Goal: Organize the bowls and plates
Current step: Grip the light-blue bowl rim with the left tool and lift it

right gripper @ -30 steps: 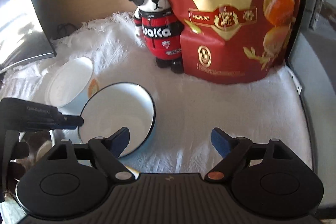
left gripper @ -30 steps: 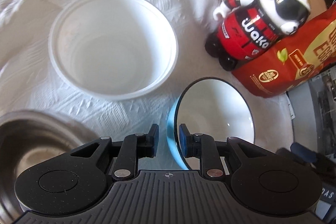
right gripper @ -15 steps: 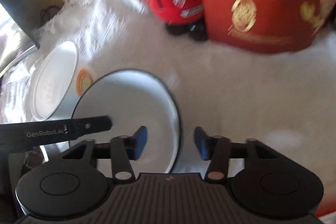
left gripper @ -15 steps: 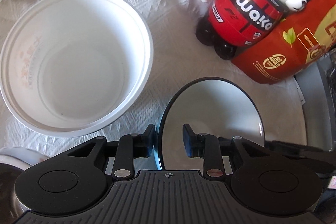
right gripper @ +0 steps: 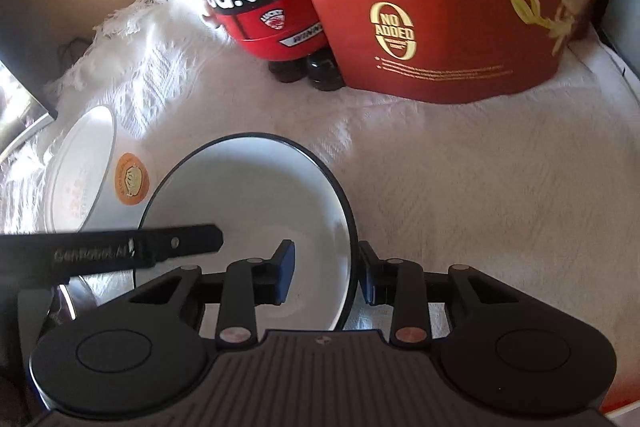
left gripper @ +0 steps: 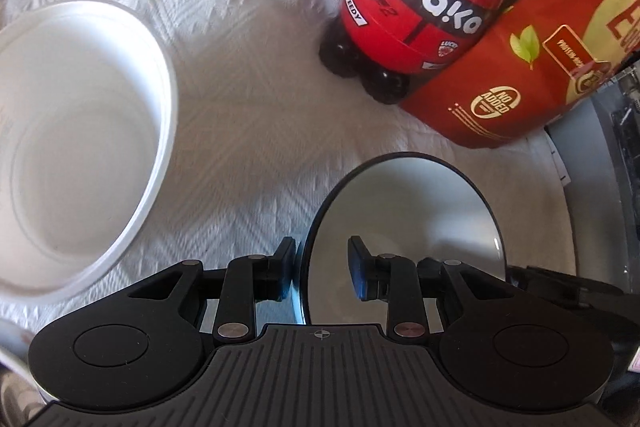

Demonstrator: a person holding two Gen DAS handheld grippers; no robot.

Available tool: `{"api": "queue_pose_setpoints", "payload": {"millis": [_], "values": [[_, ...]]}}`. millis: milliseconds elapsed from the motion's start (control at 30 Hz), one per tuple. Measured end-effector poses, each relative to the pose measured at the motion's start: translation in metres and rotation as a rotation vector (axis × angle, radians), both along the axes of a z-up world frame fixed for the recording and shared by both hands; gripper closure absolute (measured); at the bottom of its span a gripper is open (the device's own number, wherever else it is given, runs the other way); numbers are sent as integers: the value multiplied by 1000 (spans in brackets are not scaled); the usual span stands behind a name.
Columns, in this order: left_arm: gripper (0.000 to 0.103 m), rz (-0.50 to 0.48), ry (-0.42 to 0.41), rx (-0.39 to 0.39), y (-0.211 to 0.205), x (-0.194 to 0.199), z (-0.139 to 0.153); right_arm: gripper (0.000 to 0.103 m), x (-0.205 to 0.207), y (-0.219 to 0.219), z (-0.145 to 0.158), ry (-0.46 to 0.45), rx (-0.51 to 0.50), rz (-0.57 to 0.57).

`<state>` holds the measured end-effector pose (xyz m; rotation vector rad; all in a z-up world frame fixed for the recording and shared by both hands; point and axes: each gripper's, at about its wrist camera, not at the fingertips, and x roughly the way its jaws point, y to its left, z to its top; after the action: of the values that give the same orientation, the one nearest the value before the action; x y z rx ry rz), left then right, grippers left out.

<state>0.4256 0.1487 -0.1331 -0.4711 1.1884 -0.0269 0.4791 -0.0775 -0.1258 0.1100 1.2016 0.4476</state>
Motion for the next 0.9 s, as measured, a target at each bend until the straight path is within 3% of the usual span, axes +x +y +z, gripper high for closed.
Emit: {"api": "queue_pose_setpoints", "payload": {"millis": [433, 633, 767, 900], "values": [[71, 31, 20, -12, -2, 5, -12, 65, 12, 11, -22, 42, 0, 6], [70, 92, 37, -37, -1, 5, -14, 64, 12, 7, -22, 33, 31, 27], [70, 95, 41, -32, -2, 2, -6, 65, 13, 7, -21, 55, 39, 36], [70, 66, -17, -15, -6, -3, 15, 65, 6, 4, -8, 41, 50, 28]]}}
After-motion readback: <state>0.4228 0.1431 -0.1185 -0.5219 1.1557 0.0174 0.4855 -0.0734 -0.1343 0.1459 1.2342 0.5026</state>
